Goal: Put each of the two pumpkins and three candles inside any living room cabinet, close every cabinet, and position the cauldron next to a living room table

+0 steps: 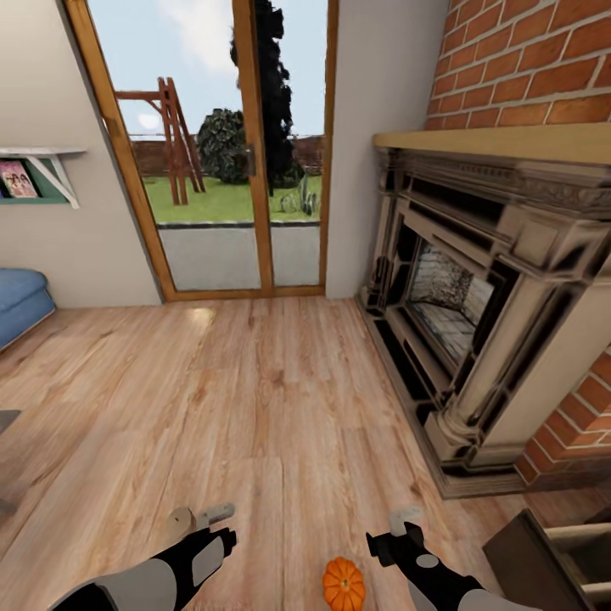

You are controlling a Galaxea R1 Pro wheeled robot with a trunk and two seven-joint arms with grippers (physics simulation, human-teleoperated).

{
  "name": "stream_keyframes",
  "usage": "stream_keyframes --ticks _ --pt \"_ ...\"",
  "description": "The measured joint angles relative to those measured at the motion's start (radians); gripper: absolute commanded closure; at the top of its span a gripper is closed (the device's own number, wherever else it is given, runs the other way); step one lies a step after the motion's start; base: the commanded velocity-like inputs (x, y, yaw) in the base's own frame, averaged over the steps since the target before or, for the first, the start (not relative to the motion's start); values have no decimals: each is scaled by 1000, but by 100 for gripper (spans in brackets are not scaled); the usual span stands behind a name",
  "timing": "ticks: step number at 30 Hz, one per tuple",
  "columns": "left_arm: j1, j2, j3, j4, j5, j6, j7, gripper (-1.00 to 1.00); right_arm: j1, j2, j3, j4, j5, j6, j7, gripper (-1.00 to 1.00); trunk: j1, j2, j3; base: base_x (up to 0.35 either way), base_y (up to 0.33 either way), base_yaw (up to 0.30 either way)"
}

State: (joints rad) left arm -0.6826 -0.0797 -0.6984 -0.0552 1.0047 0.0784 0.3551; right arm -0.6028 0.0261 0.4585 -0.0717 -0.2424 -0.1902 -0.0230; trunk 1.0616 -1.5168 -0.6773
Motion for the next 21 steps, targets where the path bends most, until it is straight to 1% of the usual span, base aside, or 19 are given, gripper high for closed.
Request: stream_keyframes --ticks 21 --pt "0 1 0 2 0 0 1 -100 0 1 0 1 0 0 0 -100 81 -147 -66 0 0 287"
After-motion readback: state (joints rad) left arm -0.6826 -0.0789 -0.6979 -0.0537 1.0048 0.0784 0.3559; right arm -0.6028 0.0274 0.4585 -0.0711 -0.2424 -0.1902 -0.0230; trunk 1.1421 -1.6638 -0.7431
